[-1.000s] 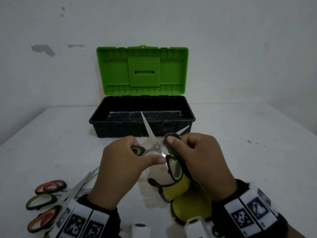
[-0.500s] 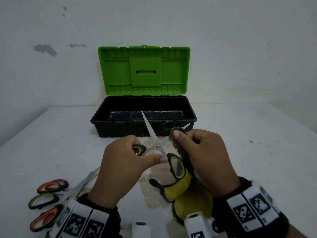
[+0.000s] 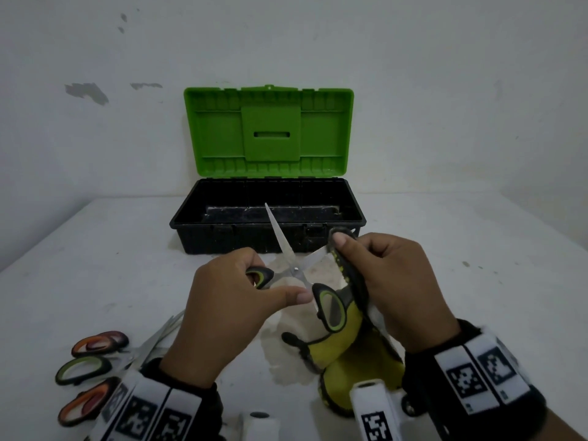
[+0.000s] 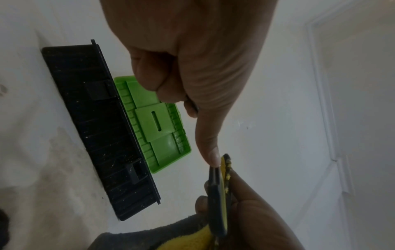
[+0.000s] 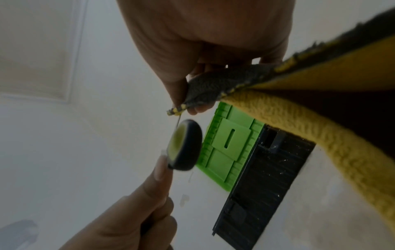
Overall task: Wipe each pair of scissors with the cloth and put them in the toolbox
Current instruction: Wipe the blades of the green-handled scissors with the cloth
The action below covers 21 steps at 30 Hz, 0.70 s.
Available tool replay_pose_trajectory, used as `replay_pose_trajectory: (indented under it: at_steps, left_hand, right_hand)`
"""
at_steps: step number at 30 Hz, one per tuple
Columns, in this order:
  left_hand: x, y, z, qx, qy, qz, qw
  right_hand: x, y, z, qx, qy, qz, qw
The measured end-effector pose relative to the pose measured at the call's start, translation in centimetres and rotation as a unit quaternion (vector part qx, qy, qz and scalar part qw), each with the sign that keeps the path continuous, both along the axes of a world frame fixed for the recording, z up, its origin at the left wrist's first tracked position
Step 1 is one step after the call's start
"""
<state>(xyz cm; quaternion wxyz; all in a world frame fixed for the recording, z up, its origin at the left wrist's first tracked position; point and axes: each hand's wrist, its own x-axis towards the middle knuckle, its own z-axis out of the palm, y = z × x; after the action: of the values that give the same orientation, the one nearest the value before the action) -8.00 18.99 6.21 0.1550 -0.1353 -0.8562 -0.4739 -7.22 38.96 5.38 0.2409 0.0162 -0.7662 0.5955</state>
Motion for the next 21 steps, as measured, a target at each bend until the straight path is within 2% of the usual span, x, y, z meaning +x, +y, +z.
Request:
replay_pose_trajectory:
  at_steps: [2,6,11,14,21]
  left_hand:
    - [0.0,-0.2,0.0,0.006,-0.008,-0.006,1.000]
    - [0.0,-0.7,0.1,0.016,-0.029,-0.021,0.999]
    - [0.2,0.2,0.1,0.026,0.019,0.014,0.999]
    - [0.1,0.3,0.2,0.017,0.017,0.019,1.000]
    - [0.1,0.2,-0.4,-0.001,0.000,0.033,0.999]
  right_hand:
    - [0.2,-0.3,-0.1,-0.011,0.003,0.021,1.000]
    - [1.0,-1.1,0.1,0.024,-0.006,0.045,0.999]
    - [-0.2,-0.3,0.5,0.003,0.000,0.000,1.000]
    - [-0.4,-0.3,0.0,-0.039,-0.006,0.001,0.999]
    - [-0.1,-0.2,-0.4,-0.065,-0.028,-0.025,0.997]
